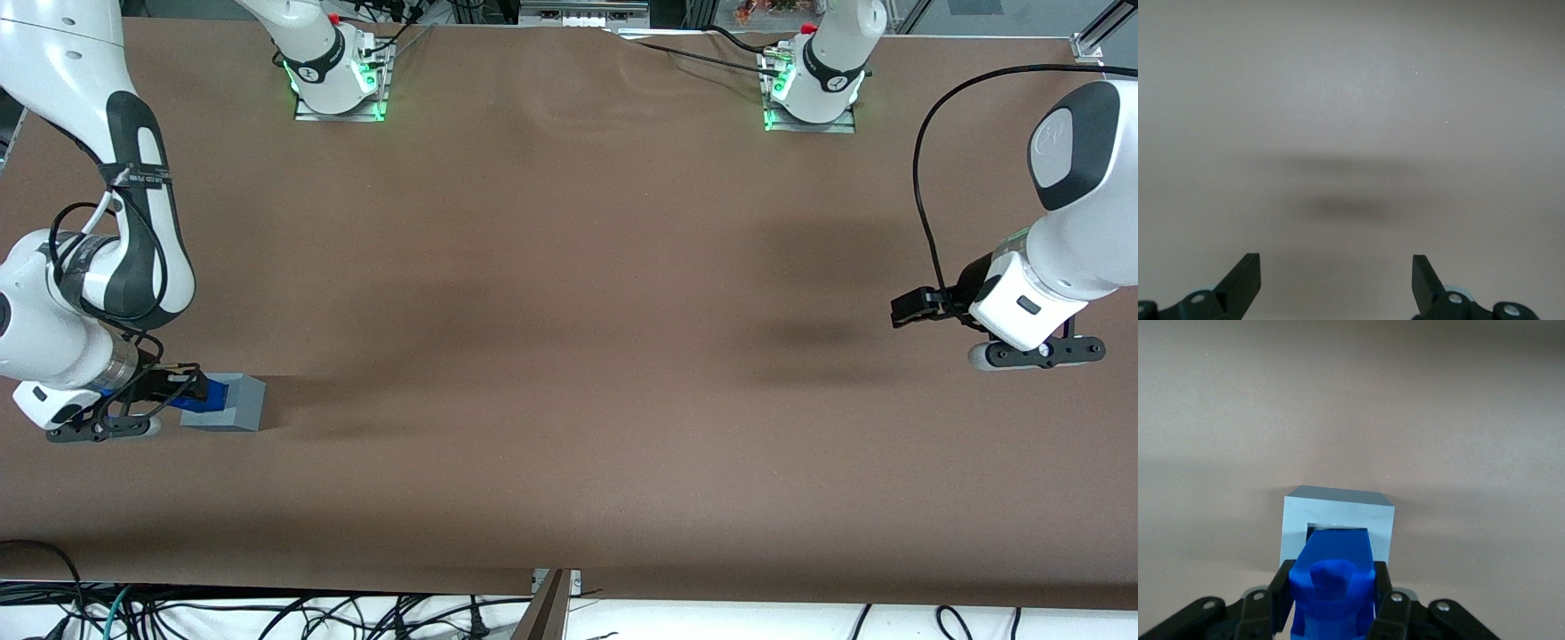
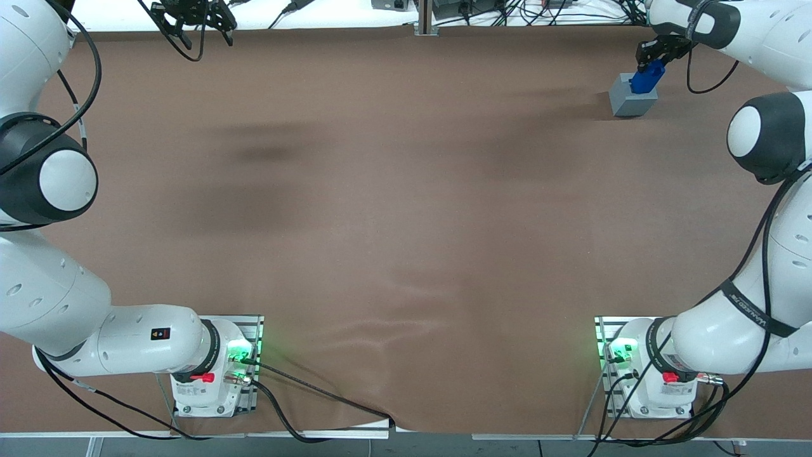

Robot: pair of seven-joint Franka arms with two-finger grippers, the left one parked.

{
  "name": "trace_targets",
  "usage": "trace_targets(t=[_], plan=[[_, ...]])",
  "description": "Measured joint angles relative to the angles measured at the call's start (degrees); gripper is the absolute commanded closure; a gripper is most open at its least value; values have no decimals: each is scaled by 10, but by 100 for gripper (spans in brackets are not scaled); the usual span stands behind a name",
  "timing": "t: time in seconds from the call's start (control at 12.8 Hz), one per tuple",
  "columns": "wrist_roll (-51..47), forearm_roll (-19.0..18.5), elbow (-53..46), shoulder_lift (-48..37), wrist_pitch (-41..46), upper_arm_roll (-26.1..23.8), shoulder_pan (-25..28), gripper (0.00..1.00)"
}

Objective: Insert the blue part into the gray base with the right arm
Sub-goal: 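Lower the blue block into the recess of the gray base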

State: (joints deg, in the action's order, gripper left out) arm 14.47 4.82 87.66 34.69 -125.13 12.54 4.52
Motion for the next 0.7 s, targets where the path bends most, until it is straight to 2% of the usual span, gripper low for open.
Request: trace_targets(t=[0.47, 0.55, 0.62, 0.7], plan=[[0, 18, 2, 10, 1, 0, -2, 82], [0, 19, 1, 10, 2, 0, -3, 75], [0, 21, 1, 11, 2, 0, -5, 40], [0, 22, 1, 11, 2, 0, -6, 1]])
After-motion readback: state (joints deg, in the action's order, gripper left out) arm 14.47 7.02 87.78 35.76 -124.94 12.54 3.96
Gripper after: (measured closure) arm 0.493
